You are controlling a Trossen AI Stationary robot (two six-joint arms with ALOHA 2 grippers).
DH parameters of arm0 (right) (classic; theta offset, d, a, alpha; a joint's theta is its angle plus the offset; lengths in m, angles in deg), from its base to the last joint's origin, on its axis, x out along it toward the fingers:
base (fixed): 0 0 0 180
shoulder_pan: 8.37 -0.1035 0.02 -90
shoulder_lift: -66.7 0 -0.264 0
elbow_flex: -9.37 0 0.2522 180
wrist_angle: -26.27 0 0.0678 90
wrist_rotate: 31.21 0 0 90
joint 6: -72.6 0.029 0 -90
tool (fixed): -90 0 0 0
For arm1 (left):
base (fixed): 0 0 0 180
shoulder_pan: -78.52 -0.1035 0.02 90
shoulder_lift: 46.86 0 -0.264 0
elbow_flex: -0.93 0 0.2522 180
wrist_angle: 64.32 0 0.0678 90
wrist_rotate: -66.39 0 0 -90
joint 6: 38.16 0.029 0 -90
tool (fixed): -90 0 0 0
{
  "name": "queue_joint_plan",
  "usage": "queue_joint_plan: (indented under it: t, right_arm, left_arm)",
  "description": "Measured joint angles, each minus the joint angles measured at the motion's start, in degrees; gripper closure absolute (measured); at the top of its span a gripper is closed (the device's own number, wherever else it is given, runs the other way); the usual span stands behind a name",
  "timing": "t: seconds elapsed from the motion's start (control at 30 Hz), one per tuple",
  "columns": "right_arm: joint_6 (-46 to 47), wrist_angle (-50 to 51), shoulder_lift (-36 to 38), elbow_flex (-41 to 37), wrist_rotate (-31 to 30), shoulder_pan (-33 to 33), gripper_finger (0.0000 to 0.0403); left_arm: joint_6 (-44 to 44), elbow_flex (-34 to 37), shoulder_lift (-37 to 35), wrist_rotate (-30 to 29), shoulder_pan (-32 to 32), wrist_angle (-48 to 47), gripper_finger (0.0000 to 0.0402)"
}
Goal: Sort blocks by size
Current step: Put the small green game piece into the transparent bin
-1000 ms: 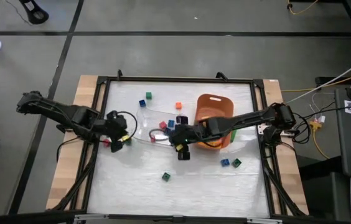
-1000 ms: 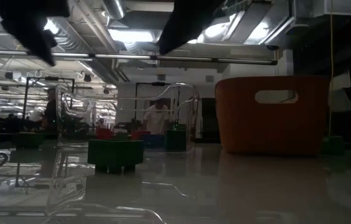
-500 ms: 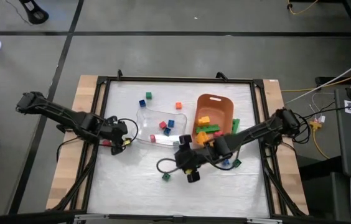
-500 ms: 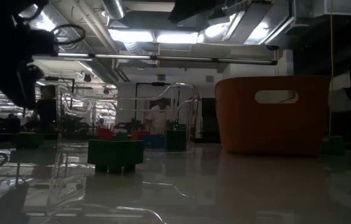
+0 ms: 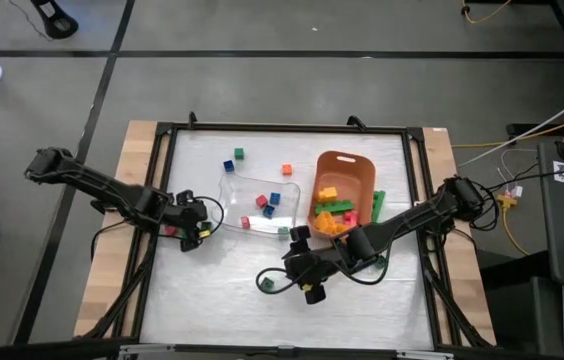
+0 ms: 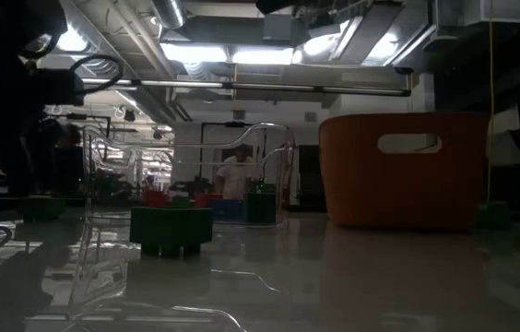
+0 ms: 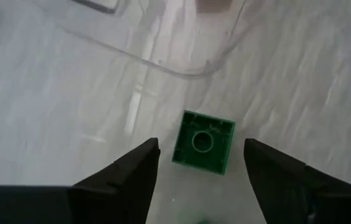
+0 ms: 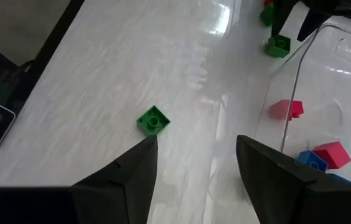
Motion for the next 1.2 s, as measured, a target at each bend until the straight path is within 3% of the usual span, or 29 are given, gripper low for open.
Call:
queue_joint_plan:
  t: [0.37, 0.7, 0.9, 1.03, 1.2]
  right_arm:
    - [1.9, 0.0, 0.0, 0.0, 0.0, 0.1, 0.0187]
    - [2.0, -0.2, -0.2, 0.0, 0.1, 0.1, 0.0187]
    - [2.9, -0.6, -1.5, 0.0, 1.7, 0.1, 0.0187]
    - [3.4, -0.2, -3.2, 0.0, 2.4, 0.1, 0.0187]
    - [3.4, -0.2, -5.2, 0.0, 3.4, 0.1, 0.0187]
  left_arm:
    - [-0.6, 5.4, 0.0, 0.6, 0.0, 4.7, 0.0180]
    - [1.0, 6.0, 0.0, 0.7, 0.0, 7.8, 0.0271]
    - [2.0, 6.0, 0.0, 1.6, 0.0, 9.6, 0.0296]
    - [-0.8, 6.0, 0.0, 1.6, 0.0, 10.6, 0.0295]
    - [-4.6, 6.0, 0.0, 0.7, 0.0, 10.3, 0.0257]
